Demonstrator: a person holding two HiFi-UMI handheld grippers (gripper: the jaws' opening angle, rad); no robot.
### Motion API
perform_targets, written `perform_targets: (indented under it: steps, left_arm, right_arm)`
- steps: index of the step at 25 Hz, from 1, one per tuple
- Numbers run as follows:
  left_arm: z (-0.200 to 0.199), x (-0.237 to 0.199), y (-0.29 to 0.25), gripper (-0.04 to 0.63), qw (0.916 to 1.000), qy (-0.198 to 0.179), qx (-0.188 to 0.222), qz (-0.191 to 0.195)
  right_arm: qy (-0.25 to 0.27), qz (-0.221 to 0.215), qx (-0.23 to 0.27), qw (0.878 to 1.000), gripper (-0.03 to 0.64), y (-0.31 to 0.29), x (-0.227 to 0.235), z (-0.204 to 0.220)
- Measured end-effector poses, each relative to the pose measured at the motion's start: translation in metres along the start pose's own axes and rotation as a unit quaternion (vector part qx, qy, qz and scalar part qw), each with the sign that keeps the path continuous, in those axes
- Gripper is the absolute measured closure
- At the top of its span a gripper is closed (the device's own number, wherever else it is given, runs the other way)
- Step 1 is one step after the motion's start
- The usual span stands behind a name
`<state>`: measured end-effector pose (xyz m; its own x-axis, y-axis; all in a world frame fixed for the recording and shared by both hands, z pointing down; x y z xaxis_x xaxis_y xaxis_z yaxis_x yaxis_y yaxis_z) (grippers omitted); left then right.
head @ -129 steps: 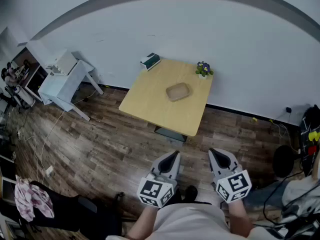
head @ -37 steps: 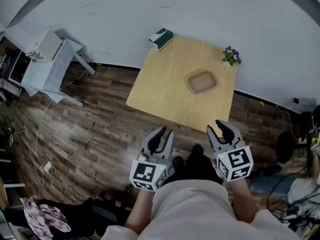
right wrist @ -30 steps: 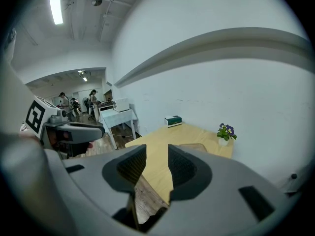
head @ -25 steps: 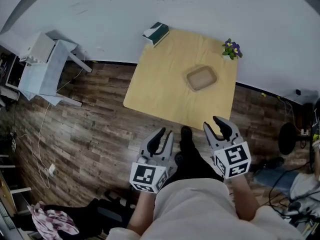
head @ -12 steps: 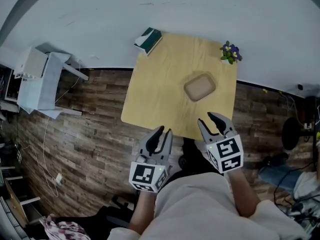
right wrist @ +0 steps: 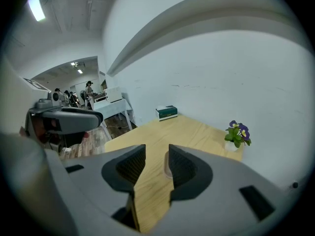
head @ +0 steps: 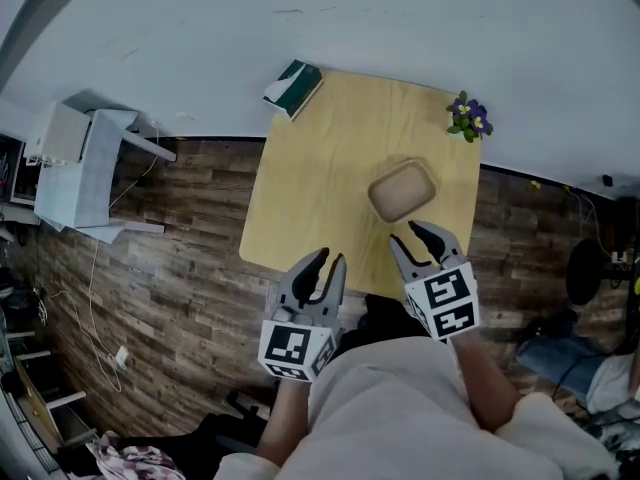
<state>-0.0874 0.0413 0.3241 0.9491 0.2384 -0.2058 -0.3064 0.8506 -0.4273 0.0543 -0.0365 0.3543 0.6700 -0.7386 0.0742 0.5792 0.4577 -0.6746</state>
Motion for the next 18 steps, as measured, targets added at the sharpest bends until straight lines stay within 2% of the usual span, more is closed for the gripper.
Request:
perform_targets:
  steps: [11, 18]
  left_arm:
    - [0.001, -0.009, -0.024, 0.520, 0.9997, 0.008, -0.020, -0.011]
    - [0.005, -0.017, -0.036, 0.520, 0.9994, 0.005, -0.034, 0.000]
  right_arm:
    - [0.020, -0.016, -0.038, 0.999, 0.468, -0.031, 0.001, 0.005]
    - [0.018, -0.011, -0.058, 0.998, 0.477, -0.050, 0.000, 0.012]
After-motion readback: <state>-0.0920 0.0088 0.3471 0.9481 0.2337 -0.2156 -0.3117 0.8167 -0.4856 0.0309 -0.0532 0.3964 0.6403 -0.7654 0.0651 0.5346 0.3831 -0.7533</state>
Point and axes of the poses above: the fingertips, and each gripper's own axes: y backward along the fingers, x to its right, z out of its underside, the point moved 5 cm from there along y, backward along the fingers, and after that the axes turned 5 degrees about -x, right-handed, at the moved point
